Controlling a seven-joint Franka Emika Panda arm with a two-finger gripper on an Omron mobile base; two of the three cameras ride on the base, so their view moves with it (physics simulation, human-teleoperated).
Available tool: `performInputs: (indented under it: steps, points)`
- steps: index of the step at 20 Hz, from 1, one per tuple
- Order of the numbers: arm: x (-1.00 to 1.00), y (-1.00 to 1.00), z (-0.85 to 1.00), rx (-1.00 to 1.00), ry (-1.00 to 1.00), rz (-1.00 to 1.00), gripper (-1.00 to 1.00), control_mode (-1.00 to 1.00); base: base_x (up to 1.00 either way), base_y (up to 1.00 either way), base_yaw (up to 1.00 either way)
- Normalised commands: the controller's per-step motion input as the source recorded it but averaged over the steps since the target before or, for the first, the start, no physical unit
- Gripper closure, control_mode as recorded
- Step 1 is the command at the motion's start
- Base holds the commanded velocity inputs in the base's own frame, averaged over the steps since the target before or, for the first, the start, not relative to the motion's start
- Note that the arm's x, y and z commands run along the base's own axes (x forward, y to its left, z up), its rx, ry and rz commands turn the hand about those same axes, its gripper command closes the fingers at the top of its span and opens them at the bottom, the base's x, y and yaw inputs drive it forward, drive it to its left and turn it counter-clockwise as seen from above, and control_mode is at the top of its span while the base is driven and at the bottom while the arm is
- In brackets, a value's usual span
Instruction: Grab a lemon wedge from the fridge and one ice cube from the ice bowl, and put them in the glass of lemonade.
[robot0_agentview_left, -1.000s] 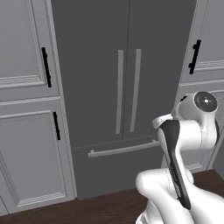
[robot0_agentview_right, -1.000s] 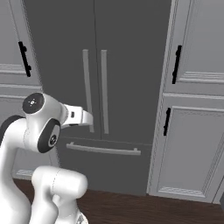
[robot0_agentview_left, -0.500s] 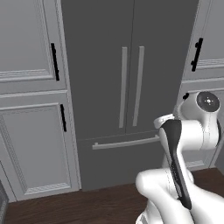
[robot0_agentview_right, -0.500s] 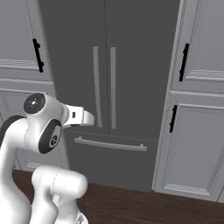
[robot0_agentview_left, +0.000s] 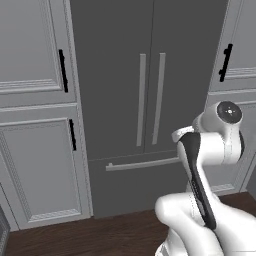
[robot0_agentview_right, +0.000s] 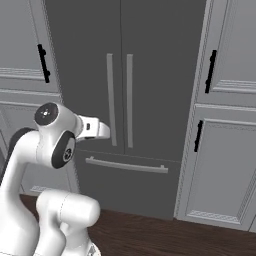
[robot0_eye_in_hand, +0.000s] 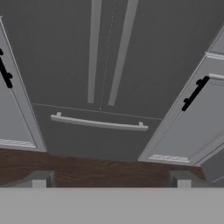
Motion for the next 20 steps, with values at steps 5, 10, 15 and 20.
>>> performInputs:
  steps: [5, 10, 15, 20]
  points:
    - [0.34, -0.02, 0.00, 0.01, 0.00, 0.01, -1.00, -1.00, 0.00, 0.00, 0.00]
    - [0.41, -0.05, 0.00, 0.00, -0.12, 0.01, -1.00, -1.00, 0.00, 0.00, 0.00]
    - [0.55, -0.10, 0.13, 0.01, -0.14, 0.01, -1.00, -1.00, 0.00, 0.00, 0.00]
    - [0.62, -0.02, 0.31, 0.03, -0.06, 0.00, -1.00, -1.00, 0.00, 0.00, 0.00]
